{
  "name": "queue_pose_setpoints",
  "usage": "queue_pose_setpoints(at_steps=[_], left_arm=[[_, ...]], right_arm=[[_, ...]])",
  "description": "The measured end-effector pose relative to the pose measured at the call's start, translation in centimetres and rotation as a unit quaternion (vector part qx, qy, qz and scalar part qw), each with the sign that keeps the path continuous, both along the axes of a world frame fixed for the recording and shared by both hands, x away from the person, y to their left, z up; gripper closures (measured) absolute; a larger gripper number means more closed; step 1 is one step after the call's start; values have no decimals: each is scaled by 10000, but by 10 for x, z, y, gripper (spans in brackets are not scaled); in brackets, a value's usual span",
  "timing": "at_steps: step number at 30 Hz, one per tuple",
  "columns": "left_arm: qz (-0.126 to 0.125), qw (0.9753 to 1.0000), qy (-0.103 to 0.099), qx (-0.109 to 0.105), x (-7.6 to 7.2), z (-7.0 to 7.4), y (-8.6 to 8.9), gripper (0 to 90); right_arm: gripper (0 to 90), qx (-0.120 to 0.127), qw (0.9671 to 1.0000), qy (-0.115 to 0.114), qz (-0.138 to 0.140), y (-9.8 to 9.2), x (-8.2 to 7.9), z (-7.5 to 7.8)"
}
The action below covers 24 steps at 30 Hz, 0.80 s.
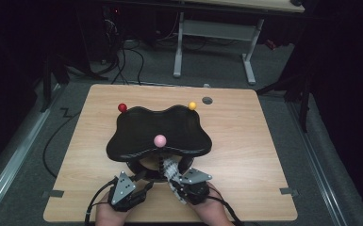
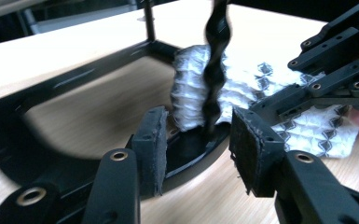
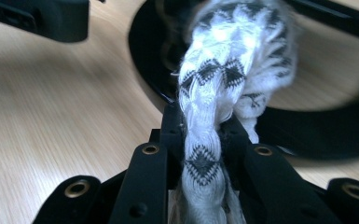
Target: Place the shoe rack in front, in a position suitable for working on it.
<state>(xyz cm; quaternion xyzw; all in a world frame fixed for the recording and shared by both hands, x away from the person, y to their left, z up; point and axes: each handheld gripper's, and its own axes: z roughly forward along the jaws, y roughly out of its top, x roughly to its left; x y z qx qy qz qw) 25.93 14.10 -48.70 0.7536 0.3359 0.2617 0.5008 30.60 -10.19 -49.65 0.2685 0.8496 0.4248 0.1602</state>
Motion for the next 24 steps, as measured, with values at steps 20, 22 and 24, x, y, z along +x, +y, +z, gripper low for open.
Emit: queue_pose_setpoints(at_steps=[20, 22, 24], left_arm=[[20, 9997, -226, 51, 29, 14, -48, 744], [-67, 9996, -256, 102, 23, 14, -51, 744], [-126, 9996, -256, 88, 16, 13, -52, 743]], right_arm=[[782, -214, 9959, -391, -783, -71, -27, 3], [782, -212, 9944, -635, -814, -66, -28, 7], [782, -183, 9939, -772, -761, -60, -27, 8]])
